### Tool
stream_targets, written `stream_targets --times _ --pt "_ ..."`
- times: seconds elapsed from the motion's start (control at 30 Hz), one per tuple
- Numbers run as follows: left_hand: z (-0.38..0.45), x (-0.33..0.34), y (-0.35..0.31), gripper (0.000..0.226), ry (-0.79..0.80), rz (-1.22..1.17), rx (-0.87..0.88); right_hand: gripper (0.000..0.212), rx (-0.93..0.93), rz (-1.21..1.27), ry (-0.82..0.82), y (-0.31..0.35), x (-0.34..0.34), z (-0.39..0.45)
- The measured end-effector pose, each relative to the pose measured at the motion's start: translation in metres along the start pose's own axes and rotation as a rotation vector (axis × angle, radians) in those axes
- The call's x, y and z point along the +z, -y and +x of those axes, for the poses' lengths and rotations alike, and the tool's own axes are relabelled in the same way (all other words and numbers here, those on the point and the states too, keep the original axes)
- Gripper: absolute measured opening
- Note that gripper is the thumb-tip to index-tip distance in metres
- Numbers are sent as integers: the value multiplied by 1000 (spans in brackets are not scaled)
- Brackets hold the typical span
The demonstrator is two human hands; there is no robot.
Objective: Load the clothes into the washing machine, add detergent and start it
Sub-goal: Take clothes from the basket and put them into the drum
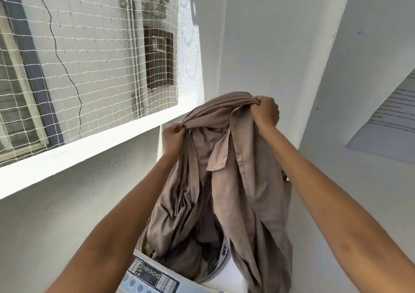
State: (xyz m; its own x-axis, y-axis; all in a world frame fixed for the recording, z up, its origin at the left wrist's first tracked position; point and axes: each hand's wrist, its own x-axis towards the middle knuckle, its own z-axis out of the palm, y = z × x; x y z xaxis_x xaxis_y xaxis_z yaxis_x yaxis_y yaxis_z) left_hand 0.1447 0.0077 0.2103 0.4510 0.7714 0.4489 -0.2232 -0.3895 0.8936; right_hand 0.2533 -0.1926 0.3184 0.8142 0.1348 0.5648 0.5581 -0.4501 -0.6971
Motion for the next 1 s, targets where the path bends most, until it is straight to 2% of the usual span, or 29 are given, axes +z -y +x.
stream_targets --times 0.1,0.2,0.27,0.3,0.37,0.47,0.5,0.57,0.6,0.67,0.7,0.77,0.83,0.9,1.0 --pt "4 1 -11 40 48 -10 48 21 -12 68 -11 39 -4 19" --pt "11 -5 -24 36 130 0 30 21 -39 81 14 64 -3 24" --pt "16 -16 -30 21 293 98 -57 24 -48 66 41 68 1 24" --pt "17 -22 -33 23 414 130 -116 26 -43 54 55 67 2 24" --pt "17 -30 -36 49 565 80 -201 24 -15 15 95 58 7 22" --pt "8 -19 -55 85 469 -75 -136 18 -21 -66 170 44 20 13" --pt "8 -10 -65 90 434 -64 -101 21 -40 -107 200 41 25 8" --pt "7 9 -80 89 445 102 -28 28 -88 -191 267 35 35 -4" --pt "6 16 -83 84 456 252 22 30 -102 -224 309 31 40 -11" --pt "2 25 -79 54 379 522 162 26 -127 -264 385 23 47 -21" --pt "-3 28 -75 39 333 569 202 24 -149 -279 418 15 49 -24" --pt "-12 32 -65 25 282 604 203 24 -222 -299 541 0 48 -26" --pt "-21 36 -53 22 247 671 180 36 -266 -244 765 -19 42 -27" --pt "-26 40 -39 21 235 694 118 61 -200 -119 960 -45 36 -33" --pt "-29 41 -21 20 207 663 23 105 -112 -181 1021 -100 31 -48"
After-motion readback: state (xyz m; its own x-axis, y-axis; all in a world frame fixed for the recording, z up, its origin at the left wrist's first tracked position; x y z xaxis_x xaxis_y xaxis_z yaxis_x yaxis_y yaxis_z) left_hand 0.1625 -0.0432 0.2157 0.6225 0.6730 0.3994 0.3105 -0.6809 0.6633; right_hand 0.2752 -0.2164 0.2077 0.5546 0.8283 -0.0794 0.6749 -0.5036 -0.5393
